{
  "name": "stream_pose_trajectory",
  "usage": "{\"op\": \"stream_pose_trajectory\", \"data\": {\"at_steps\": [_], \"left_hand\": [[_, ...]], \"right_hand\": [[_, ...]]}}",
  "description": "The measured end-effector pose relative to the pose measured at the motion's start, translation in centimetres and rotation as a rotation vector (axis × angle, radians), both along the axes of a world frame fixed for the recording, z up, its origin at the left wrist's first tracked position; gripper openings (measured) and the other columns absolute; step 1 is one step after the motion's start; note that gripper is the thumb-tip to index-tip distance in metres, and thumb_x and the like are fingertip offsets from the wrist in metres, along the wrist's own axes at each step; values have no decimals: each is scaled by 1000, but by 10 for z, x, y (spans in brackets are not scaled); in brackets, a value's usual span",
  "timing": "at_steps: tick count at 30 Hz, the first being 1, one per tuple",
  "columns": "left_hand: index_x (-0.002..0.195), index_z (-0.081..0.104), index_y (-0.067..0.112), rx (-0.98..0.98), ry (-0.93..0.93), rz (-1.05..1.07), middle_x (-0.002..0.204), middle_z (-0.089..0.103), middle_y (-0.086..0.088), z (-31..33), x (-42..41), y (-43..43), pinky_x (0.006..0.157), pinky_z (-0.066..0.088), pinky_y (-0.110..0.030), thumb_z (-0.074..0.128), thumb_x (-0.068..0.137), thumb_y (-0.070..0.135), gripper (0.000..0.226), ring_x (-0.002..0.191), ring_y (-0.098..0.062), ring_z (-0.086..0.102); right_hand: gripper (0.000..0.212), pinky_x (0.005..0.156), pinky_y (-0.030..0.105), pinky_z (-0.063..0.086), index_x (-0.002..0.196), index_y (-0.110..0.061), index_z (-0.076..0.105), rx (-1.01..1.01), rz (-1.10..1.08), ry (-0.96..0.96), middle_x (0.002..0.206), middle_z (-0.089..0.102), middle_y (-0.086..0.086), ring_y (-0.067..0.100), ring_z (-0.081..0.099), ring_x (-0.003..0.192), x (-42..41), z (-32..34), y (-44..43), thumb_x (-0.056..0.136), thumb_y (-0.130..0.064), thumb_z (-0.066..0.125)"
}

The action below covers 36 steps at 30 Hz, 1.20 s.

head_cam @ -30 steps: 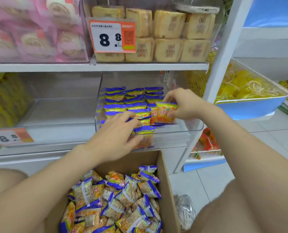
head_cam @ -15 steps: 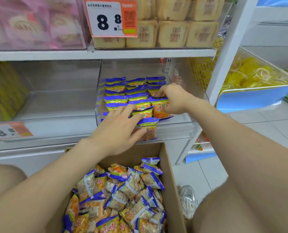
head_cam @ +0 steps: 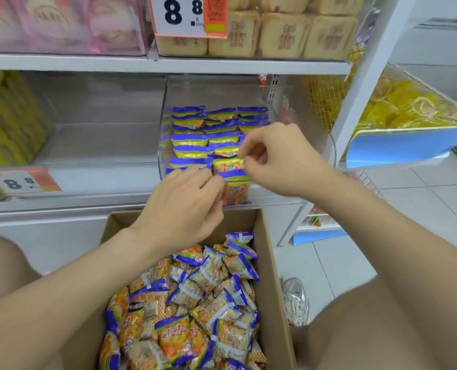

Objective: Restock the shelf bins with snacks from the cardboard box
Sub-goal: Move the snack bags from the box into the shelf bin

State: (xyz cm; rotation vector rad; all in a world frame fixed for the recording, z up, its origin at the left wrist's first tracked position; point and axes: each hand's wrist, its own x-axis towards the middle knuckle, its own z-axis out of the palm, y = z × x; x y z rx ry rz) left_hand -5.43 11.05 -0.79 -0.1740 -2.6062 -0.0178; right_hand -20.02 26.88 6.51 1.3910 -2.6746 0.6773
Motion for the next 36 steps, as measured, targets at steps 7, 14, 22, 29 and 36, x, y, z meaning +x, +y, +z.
{"op": "stream_pose_trajectory", "data": {"at_steps": [7,14,22,29,36], "left_hand": [[127,60,24,-29,-1206,102,123,64,-4,-99,33,0,76,49,-38,57,100,42,32,111,-30,62],[149,44,17,97,-1498,63,145,52,-11,-187,60,-4,102,52,-47,72,97,25,59,125,-31,57],[134,54,7,33,-1581,59,122,62,-10,-210,66,6,86,55,-41,82,91,33,58,107,-29,64],[111,53,25,550,-1299,86,101,56,0,-122,24,-1,70,49,-37,79,92,32,33,81,-23,59],[109,69,26,1041,-556,-19,100,75,8,-18,13,6,83,59,-29,92,81,27,36,93,-9,72]], "right_hand": [[18,73,45,58,75,-22,57,602,386,-67,76,55,2,30,63,81,83,-62,-3,92,-15,55],[31,58,37,47,75,-21,37,936,520,9,81,42,3,25,57,71,105,-103,-22,99,-13,55],[28,51,33,36,78,-20,39,999,502,0,85,46,4,20,52,64,98,-106,-34,101,-15,53],[26,64,43,59,110,-12,69,934,398,-71,103,71,10,37,71,92,62,-84,-34,87,-18,60],[47,79,41,57,110,-17,68,774,303,-171,89,69,-7,20,66,85,14,-22,1,86,-56,76]]}}
